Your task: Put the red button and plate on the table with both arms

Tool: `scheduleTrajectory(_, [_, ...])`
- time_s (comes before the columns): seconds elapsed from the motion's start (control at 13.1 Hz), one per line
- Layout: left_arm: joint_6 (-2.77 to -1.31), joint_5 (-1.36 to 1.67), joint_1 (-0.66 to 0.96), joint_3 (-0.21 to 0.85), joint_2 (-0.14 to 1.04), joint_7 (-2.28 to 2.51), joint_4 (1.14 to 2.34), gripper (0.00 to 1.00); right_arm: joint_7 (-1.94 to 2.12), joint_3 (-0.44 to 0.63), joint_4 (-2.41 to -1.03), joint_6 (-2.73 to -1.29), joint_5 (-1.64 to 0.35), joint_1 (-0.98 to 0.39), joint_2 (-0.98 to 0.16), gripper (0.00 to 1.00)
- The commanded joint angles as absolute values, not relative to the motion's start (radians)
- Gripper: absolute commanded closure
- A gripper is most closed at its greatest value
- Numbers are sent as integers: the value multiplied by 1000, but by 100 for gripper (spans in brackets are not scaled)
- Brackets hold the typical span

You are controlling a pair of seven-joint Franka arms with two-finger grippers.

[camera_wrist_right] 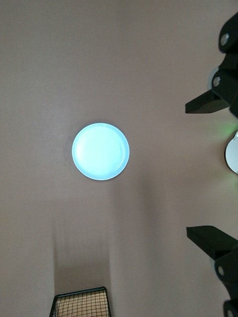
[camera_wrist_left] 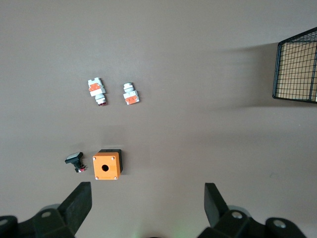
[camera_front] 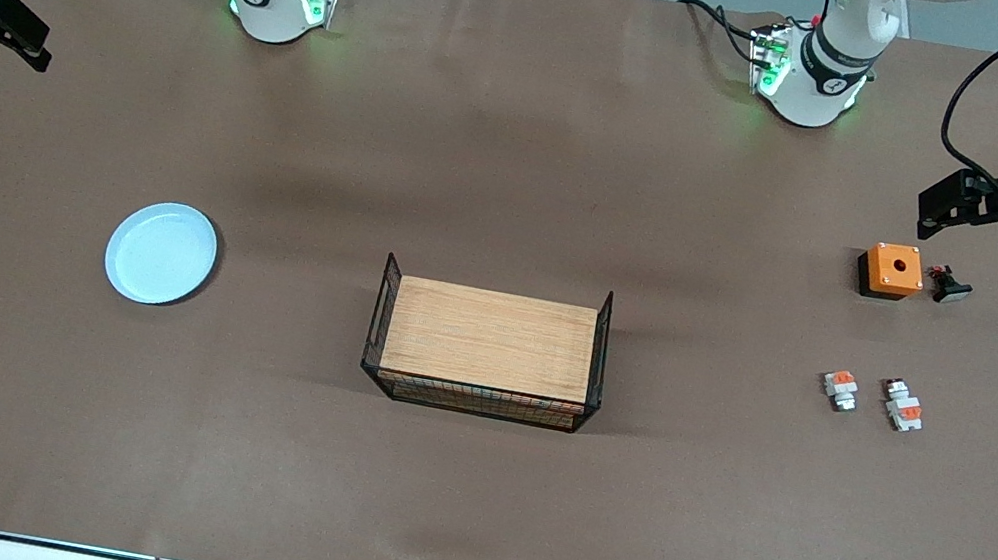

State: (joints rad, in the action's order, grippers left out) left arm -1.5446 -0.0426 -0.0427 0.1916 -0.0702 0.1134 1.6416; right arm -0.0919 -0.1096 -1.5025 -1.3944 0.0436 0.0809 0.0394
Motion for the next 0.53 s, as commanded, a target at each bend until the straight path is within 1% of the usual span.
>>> scheduleTrajectory(0.0, [-1532, -14, -48, 190, -77, 101, 1634, 0, -80, -111, -1471, -1396, 8, 100, 17, 0])
scheduleTrajectory(0.15, [-1529, 18, -52, 187, -75, 100, 1634, 0, -54, -92, -1470, -1397, 15, 66, 17, 0])
scheduleTrajectory(0.38, [-1529, 11, -52, 186, -68, 98, 1631, 0, -52, 67, -1450, -1399, 8, -79, 15, 0])
scheduleTrajectory(0.46, [-1529, 8, -52, 186, -64, 92, 1623, 0, -51, 83, -1450, -1399, 2, -92, 15, 0])
